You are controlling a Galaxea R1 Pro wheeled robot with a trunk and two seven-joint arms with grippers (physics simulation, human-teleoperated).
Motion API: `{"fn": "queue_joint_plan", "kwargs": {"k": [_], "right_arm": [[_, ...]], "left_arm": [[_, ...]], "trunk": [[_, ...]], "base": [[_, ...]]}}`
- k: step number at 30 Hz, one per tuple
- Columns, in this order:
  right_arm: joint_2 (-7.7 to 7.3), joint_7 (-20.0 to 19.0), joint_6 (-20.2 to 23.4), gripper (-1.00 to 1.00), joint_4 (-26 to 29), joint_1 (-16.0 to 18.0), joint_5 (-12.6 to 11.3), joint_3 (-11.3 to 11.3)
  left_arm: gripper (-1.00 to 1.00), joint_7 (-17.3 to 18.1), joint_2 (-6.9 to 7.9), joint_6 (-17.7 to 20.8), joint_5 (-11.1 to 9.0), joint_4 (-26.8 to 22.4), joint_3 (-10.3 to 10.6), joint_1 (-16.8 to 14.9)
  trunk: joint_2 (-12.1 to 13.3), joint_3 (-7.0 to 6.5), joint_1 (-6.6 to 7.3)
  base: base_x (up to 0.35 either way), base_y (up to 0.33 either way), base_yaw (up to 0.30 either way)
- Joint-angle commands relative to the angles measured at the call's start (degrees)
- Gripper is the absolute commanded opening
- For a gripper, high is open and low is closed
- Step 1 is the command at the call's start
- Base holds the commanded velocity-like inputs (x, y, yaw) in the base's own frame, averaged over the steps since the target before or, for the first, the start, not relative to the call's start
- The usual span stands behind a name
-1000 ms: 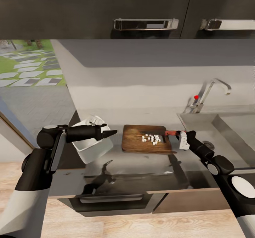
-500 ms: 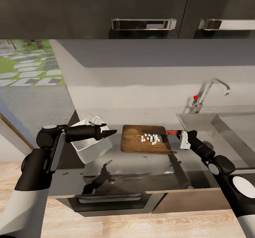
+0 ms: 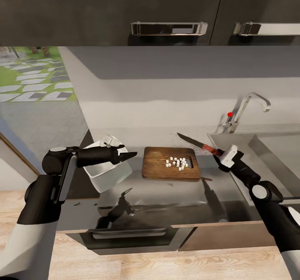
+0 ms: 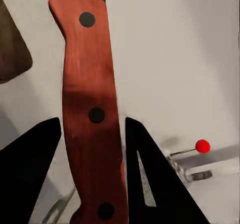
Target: In the kitchen, take the Vidalia onion out of the sink, dice it on the chopping board with the paring knife, put the diced onion into the bowl on the countertop, then place both the paring knife and the chopping board into the sink.
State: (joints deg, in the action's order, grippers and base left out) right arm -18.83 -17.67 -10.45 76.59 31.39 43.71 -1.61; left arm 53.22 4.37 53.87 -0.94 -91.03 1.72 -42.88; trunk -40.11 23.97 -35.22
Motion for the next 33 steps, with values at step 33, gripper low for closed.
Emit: {"fn": "queue_joint_plan", "kwargs": {"k": [33], "right_arm": [[9.07,2.59,46.70,-1.00,6.87,-0.01,-47.15,-15.81]], "left_arm": [[1.00,-3.14,-2.87,0.56,-0.08,0.18,-4.23,-0.05]], "trunk": [[-0.06,0.07,-0.01]], "base": [[0.000,0.000,0.000]]}}
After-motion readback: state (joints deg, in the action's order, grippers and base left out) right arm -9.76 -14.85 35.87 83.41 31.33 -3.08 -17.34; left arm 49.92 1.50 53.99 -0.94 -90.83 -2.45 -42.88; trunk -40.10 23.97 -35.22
